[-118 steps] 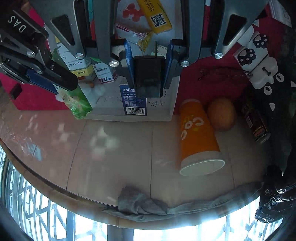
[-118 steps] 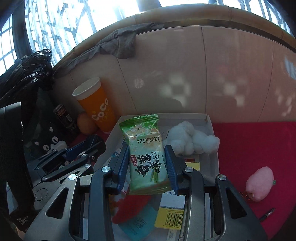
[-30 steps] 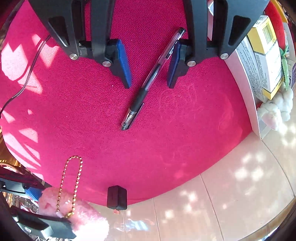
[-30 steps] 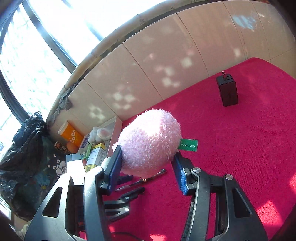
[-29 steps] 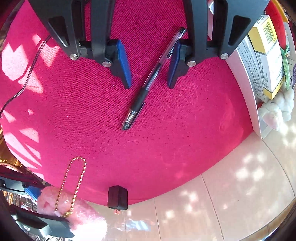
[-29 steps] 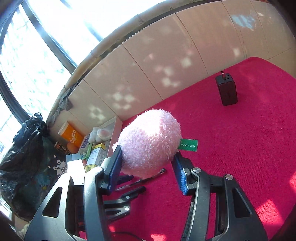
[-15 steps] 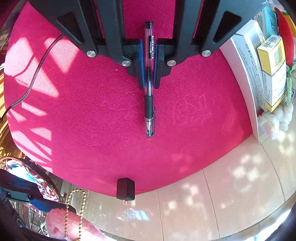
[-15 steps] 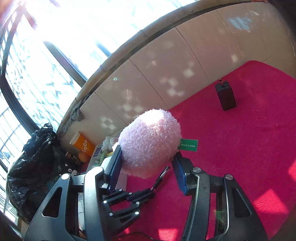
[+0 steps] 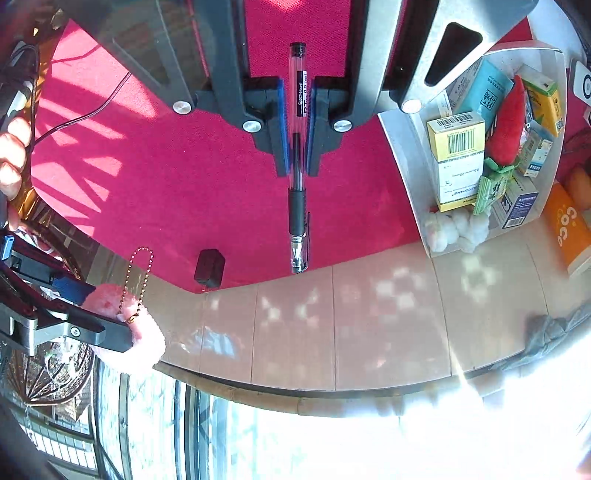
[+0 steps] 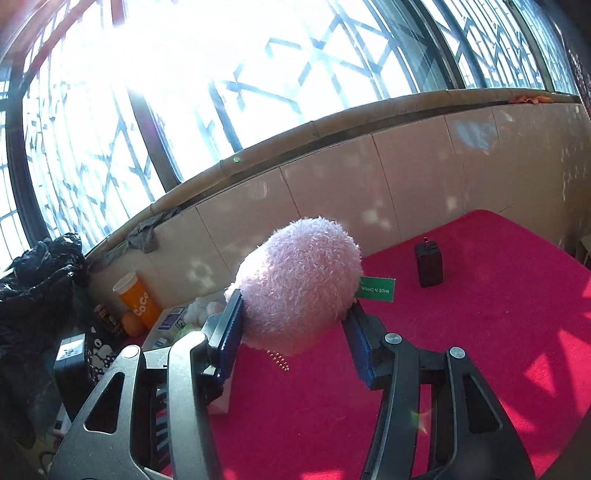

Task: Organize objects
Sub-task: 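Carry the black pen with the left gripper to the tray while the right carries the pink ball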

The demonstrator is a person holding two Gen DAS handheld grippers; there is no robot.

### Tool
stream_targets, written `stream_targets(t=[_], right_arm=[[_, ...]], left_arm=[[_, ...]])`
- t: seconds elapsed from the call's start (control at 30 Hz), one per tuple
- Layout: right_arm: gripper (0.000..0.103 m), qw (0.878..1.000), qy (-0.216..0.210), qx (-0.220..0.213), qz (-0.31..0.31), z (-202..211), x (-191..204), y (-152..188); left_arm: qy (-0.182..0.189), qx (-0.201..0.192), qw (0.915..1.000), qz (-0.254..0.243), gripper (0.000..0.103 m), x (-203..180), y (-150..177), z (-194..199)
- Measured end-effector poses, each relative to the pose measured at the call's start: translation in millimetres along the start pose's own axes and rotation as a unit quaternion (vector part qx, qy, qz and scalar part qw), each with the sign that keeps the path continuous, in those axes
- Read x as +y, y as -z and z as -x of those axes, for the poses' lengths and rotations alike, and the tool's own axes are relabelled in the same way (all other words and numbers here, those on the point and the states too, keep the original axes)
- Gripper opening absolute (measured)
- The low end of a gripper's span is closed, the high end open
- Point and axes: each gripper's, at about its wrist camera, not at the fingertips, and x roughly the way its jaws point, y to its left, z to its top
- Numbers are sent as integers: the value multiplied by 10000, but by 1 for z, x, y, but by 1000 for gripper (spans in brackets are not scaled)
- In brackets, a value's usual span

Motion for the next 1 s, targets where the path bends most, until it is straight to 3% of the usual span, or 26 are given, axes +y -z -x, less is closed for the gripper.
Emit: stream_targets(t=[0.23, 0.63, 1.0], right_arm=[[51, 9995, -30, -124, 289, 12, 21, 0], [51, 9920, -431, -30, 1183, 6, 93, 16], [51, 9806, -776, 196, 1791, -9, 144, 39]], left_arm=[[-368, -374, 9986, -22, 6, 2, -8, 25], [-826, -677, 9917, 716, 6, 54, 0, 60], [-1254, -904, 9789, 1332, 6, 104, 12, 88]])
